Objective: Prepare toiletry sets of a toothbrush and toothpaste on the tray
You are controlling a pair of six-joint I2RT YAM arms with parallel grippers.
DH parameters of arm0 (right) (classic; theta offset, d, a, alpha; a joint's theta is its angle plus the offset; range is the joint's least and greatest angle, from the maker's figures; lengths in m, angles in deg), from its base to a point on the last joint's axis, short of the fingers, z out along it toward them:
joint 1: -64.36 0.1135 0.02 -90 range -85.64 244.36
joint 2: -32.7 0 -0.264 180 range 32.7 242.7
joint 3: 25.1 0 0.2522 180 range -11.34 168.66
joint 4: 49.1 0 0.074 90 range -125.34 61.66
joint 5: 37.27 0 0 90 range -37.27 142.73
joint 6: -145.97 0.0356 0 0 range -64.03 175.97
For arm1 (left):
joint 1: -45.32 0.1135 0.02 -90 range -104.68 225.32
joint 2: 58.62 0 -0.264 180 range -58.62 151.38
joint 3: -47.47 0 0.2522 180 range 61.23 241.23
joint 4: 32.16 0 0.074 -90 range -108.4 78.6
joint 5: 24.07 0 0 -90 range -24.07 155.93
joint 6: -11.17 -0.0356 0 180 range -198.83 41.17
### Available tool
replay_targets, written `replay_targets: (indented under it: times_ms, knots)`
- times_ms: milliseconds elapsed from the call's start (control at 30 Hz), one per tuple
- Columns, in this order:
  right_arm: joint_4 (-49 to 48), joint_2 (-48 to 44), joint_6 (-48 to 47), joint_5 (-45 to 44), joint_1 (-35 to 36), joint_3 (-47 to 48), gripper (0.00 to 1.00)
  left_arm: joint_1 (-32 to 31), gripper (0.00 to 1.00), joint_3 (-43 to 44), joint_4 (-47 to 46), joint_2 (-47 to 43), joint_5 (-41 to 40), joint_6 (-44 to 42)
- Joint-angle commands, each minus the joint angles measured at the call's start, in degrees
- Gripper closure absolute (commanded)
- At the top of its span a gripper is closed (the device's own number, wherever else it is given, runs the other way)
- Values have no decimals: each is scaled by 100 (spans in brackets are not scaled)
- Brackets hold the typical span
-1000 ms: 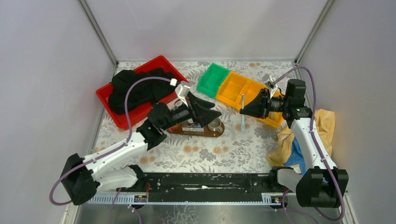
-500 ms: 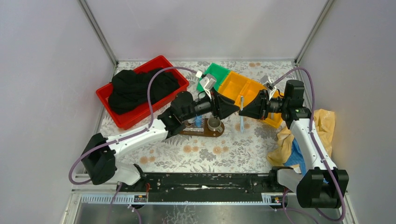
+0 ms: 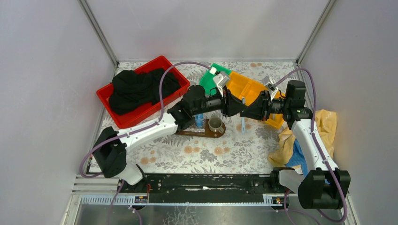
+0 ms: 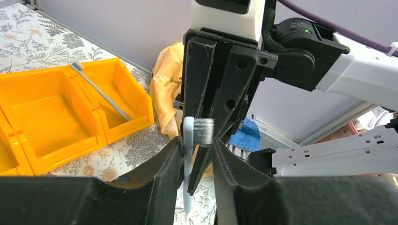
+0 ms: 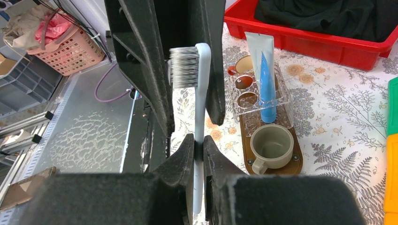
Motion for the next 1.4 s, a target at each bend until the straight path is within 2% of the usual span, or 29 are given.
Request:
replay_targets:
  times_ms: [0, 200, 433, 567, 733, 1133, 1233, 1333, 1367]
  knots:
    - [-156, -131, -106, 195, 51, -24, 100, -32, 65, 446, 545, 81, 308, -328]
    - [-153, -162, -142, 188, 77, -42, 100, -30, 73, 890, 1286, 249, 577, -608]
    - [-149, -204, -180, 164, 95, -64, 100, -23, 85, 1196, 1685, 362, 676, -796]
    - [-137, -206, -199, 136, 95, -69, 100, 0, 85, 1346, 2016, 390, 710, -959]
    - [-95, -233, -245, 91, 95, -69, 100, 106, 77, 1362, 2239, 364, 827, -1045]
    - [124, -180, -447, 37, 104, -25, 100, 162, 82, 1507, 2399, 443, 1155, -1108]
    - [159, -172, -475, 36, 112, -15, 100, 178, 86, 1538, 2428, 463, 1184, -1134]
    - [196, -178, -508, 29, 113, -8, 100, 204, 99, 1561, 2435, 479, 1216, -1135]
    - [207, -179, -518, 22, 113, -1, 100, 213, 100, 1560, 2418, 478, 1215, -1141]
